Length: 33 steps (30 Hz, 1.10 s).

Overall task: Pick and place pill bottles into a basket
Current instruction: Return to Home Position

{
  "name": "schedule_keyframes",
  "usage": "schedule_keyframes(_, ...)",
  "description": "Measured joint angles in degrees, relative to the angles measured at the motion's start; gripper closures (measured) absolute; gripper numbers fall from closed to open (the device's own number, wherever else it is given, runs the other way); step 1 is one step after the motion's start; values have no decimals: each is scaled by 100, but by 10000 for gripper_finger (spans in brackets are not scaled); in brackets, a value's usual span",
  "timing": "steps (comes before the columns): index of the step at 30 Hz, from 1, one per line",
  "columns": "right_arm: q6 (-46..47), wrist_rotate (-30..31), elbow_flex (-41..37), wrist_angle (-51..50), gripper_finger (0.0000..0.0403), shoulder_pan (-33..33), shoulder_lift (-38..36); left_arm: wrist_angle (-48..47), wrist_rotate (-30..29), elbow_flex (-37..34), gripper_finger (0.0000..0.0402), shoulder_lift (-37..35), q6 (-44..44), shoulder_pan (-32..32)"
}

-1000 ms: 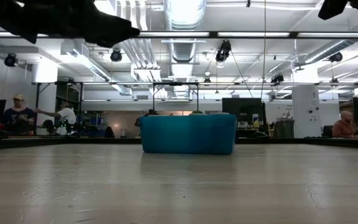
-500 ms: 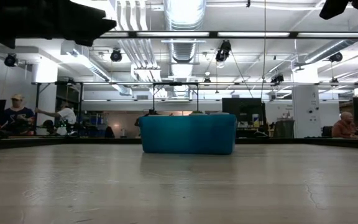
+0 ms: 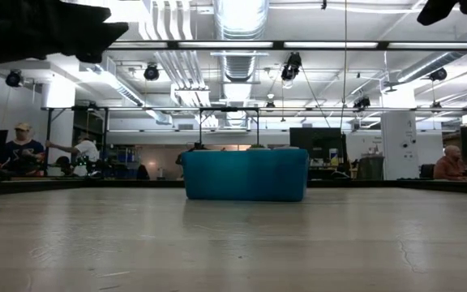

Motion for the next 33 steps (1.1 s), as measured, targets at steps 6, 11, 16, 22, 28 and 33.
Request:
schedule_keyframes(6, 63, 3, -160, 399, 177, 0, 1, -247, 33, -214, 135, -714, -148, 2)
schedule_keyframes(11, -129, 197, -666, 1601, 177, -4, 0, -759, 34, -212, 135, -1279, -144, 2)
schedule_keyframes(16, -234, 279, -791, 1790, 177, -2, 0, -1424, 34, -214, 135, -1866, -144, 2)
schedule_keyframes(22, -147, 272, -791, 1489, 177, -4, 0, -1843, 41, -238, 135, -2137, -134, 0)
schedule_keyframes(28, 112, 281, -789, 698, 177, -14, 2, -2078, 45, -268, 135, -2137, -124, 2)
schedule_keyframes(33, 147, 430, -789, 256, 177, -14, 8, -2592, -39, -271, 135, -2121, -105, 0)
